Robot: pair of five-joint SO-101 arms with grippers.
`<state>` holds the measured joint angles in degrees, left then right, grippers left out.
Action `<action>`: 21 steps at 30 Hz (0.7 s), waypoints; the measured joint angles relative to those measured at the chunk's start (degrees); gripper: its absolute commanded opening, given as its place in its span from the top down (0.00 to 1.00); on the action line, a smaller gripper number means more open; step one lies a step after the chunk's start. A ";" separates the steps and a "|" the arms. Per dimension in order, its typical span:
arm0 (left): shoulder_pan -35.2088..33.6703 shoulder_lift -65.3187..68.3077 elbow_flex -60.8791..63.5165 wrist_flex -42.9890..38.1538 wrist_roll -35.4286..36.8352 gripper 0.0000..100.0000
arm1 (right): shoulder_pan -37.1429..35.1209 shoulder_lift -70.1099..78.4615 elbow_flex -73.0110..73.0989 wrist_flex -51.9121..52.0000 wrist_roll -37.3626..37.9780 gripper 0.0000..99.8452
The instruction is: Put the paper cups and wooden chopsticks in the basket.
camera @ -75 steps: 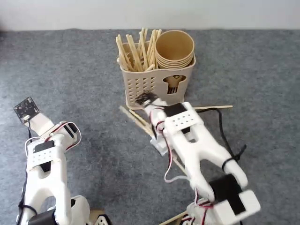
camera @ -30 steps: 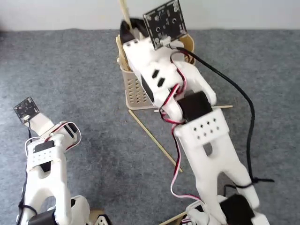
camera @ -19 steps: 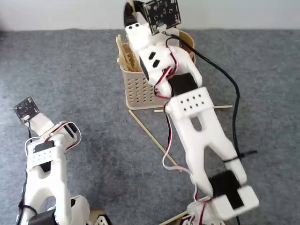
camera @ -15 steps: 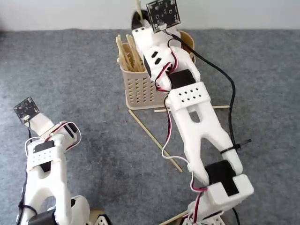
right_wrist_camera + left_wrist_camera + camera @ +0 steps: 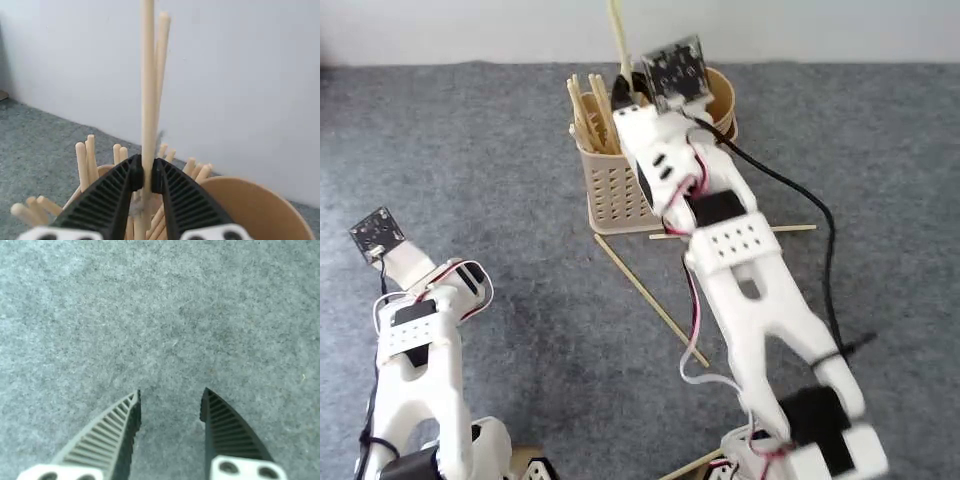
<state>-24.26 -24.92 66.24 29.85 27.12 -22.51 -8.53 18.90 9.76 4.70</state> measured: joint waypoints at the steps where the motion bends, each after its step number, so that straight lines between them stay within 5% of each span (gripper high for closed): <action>1: 0.00 0.00 0.00 0.00 0.00 0.81 | 0.00 -1.93 2.46 -0.70 0.00 0.96; 7: 0.00 0.00 0.00 0.00 0.00 0.81 | -0.26 -10.20 11.60 -1.32 0.00 0.78; 21: 0.00 0.00 0.00 0.00 0.00 0.81 | -2.64 -11.60 7.91 7.82 0.00 0.78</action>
<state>-24.26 -24.92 66.24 29.85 27.12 -25.14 -20.13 26.81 17.58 4.70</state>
